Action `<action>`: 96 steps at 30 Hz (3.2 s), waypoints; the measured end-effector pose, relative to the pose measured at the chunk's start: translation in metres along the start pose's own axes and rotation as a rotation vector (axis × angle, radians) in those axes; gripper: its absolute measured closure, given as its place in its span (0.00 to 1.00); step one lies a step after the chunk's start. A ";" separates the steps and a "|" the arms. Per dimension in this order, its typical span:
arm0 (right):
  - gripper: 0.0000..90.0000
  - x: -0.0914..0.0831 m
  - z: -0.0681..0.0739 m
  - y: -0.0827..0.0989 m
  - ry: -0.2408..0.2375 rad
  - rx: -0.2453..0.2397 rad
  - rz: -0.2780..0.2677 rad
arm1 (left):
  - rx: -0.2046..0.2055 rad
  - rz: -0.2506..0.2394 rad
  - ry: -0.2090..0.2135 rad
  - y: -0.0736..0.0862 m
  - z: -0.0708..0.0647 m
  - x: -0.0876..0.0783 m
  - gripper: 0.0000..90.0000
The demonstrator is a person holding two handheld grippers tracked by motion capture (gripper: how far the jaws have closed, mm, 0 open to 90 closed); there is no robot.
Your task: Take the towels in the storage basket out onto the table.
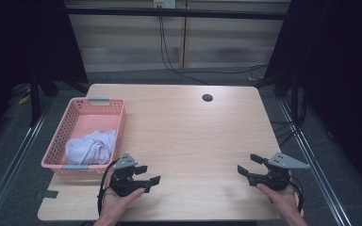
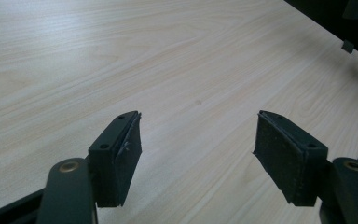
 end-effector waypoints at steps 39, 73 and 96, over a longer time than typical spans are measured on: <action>0.33 0.010 0.037 0.021 -0.179 -0.008 0.142 | 0.194 -0.016 -0.237 -0.087 0.091 -0.104 0.25; 0.33 0.016 0.042 0.025 -0.240 0.035 0.173 | 0.043 0.399 -0.357 -0.046 0.205 -0.084 0.12; 0.33 0.017 0.049 0.027 -0.278 0.038 0.199 | -0.049 0.647 -0.350 -0.028 0.216 -0.060 0.00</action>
Point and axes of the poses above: each handheld gripper's, and its own axes: x roughly forward along the jaws, y roughly out of its underside, z roughly to its left, the point moved 9 cm from there along x, roughly forward along the jaws, and after that the axes turned 14 degrees about -z, right-handed, at the moved point
